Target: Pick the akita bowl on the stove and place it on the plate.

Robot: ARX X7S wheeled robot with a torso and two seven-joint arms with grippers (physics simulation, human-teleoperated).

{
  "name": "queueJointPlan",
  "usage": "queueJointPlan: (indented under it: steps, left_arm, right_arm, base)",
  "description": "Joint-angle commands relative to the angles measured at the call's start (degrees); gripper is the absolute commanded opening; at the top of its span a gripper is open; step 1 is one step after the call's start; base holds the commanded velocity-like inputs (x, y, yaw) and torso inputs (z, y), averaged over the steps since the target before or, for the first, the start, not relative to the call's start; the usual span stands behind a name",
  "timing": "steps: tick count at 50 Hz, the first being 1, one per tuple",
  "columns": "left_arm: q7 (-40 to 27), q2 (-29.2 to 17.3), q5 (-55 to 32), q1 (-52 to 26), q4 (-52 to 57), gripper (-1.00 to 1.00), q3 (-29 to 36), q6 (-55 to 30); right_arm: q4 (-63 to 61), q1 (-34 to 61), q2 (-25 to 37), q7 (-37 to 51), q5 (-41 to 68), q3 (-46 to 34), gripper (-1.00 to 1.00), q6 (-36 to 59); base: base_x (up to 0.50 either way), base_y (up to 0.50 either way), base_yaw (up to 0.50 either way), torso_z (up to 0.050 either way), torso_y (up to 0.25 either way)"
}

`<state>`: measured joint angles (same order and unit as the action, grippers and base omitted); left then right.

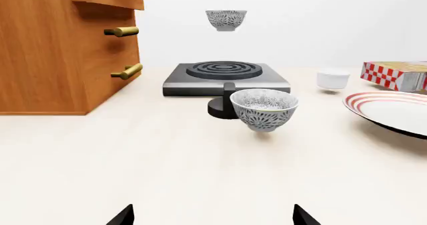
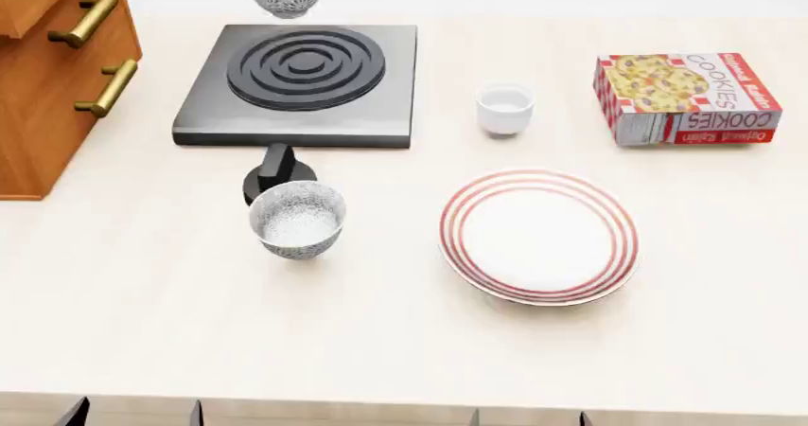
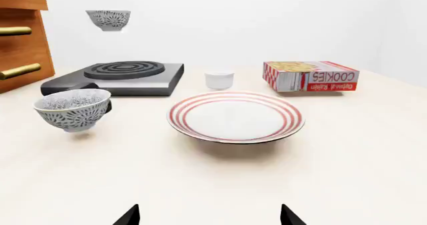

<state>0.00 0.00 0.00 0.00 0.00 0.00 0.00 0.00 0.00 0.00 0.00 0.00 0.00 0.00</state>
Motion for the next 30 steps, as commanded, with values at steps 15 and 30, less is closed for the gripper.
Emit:
queueJointPlan:
  steps: [15,30]
  left_arm:
    - [-3.2,-3.13,-2.07,-0.17,-2.6,1.0,3.8,2.5]
    - [-2.13,-1.83,0.12,0.04,-0.53,1.0,2.44,0.57]
  right_arm:
    - [0.1,0.24,2.96,3.48,3.5,-3.58,1.0,-0.06]
    - [0.71,0.25,1.75,1.59,2.05,-1.88,1.0,0.02]
  base:
    - [0.0,0.0,0.0,0.0,0.0]
    - [0.0,0.0,0.0,0.0,0.0]
